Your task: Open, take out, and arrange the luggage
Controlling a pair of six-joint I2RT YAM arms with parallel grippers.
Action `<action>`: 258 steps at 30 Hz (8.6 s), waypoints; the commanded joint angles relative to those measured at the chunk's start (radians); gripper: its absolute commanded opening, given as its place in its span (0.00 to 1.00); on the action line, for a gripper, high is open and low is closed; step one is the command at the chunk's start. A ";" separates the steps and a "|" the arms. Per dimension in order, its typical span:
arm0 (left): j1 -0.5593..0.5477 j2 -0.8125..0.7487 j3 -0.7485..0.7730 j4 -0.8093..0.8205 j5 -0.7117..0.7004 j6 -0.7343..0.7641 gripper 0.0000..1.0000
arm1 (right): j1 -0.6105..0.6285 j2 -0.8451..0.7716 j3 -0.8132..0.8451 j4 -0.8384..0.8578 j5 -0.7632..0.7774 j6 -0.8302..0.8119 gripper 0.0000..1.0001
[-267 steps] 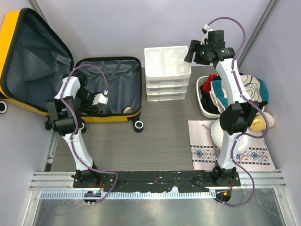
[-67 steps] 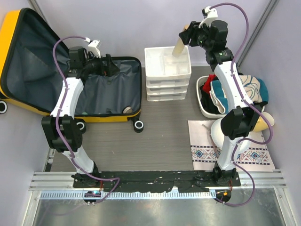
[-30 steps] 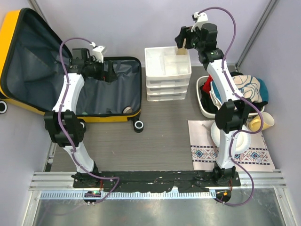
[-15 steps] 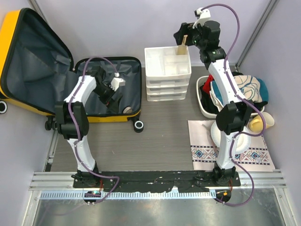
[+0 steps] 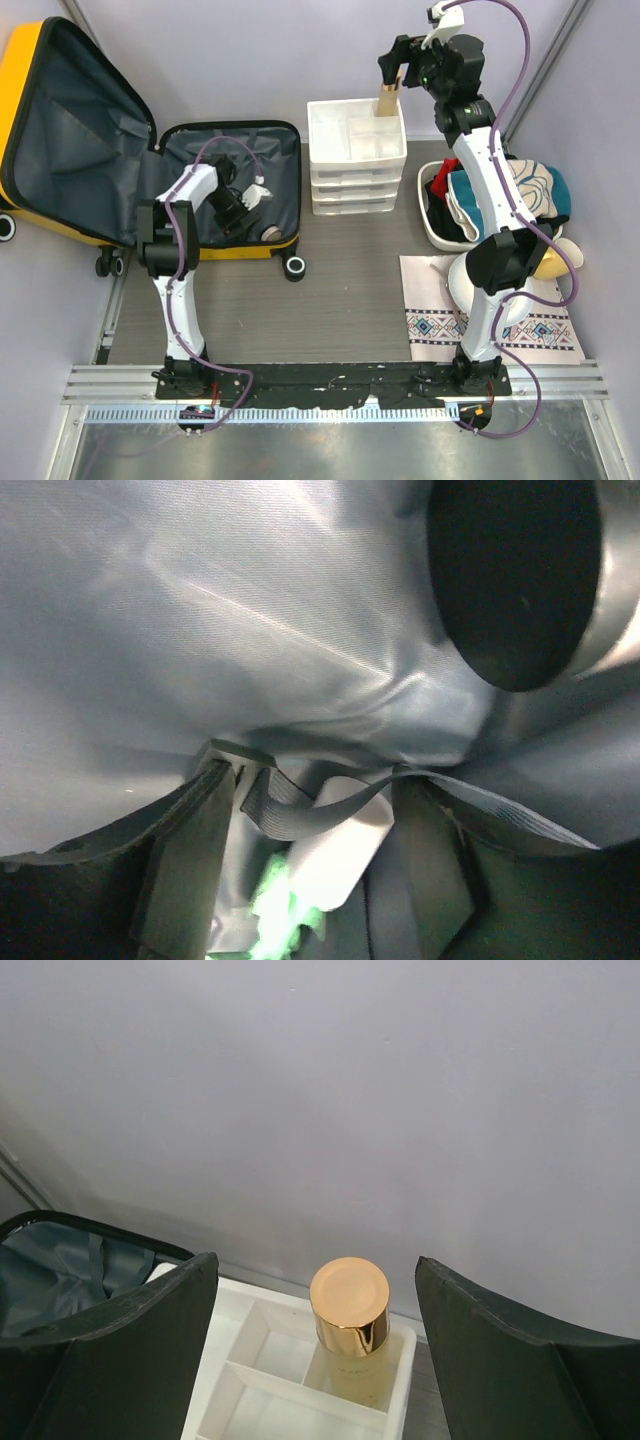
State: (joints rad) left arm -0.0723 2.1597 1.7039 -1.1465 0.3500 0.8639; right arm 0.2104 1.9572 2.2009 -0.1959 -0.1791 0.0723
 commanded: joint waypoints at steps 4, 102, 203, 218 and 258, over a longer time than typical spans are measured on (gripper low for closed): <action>-0.003 -0.009 -0.013 0.223 -0.028 -0.114 0.43 | 0.004 -0.043 0.022 0.006 0.052 -0.023 0.86; 0.068 -0.222 0.390 0.430 0.497 -1.223 0.00 | 0.179 -0.308 -0.516 0.306 -0.296 -0.457 0.87; 0.008 -0.561 -0.219 1.202 0.480 -1.594 1.00 | 0.228 0.094 -0.279 0.276 -0.843 0.511 0.01; 0.223 -0.512 -0.127 0.245 0.429 -0.493 0.89 | 0.167 -0.021 -0.264 -0.249 -0.823 -0.041 0.01; -0.104 -0.044 0.195 -0.245 0.325 0.783 0.85 | 0.152 0.152 0.056 -1.111 -0.625 -0.675 0.01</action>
State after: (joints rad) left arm -0.1619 2.1250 1.9030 -1.2671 0.7292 1.3499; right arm 0.3630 2.1555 2.2490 -1.2884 -0.8108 -0.5560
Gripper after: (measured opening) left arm 0.846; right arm 0.421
